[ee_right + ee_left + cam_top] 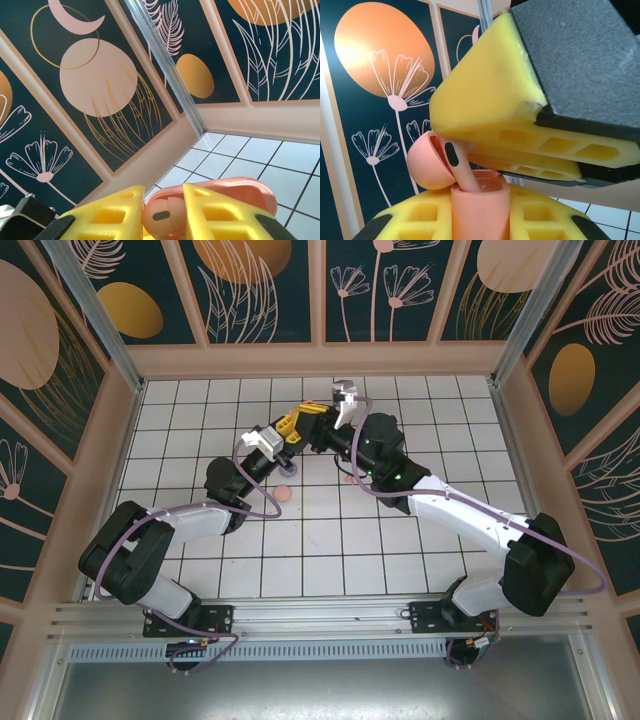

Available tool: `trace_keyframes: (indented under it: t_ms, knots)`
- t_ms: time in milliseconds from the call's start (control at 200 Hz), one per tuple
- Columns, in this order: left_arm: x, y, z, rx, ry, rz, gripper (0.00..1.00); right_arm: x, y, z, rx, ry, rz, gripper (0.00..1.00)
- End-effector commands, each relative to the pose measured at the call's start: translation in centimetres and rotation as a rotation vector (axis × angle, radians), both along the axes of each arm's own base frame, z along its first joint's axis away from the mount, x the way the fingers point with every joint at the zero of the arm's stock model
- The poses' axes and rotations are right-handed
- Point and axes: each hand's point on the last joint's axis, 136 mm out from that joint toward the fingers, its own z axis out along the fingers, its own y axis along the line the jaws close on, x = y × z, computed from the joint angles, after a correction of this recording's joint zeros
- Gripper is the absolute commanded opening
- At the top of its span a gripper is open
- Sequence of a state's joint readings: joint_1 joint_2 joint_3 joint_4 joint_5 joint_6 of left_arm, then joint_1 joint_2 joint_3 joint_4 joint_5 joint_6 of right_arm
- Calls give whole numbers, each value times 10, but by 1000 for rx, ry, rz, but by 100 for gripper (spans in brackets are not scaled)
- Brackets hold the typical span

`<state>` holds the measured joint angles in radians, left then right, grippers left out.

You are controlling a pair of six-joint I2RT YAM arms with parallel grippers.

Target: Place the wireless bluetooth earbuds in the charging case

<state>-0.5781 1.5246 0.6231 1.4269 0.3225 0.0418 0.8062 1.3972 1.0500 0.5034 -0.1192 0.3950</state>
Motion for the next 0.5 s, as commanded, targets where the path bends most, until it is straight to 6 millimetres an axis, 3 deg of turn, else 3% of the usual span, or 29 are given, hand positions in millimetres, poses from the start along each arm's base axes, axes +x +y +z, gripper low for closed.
trace_keyframes:
  t_ms: [0, 495]
  knots:
    - [-39, 4, 56, -90, -199, -61, 0, 5, -1, -34, -79, 84, -31, 26]
    - [-39, 4, 57, -92, -195, -61, 0, 9, -6, -41, -83, 108, -67, 33]
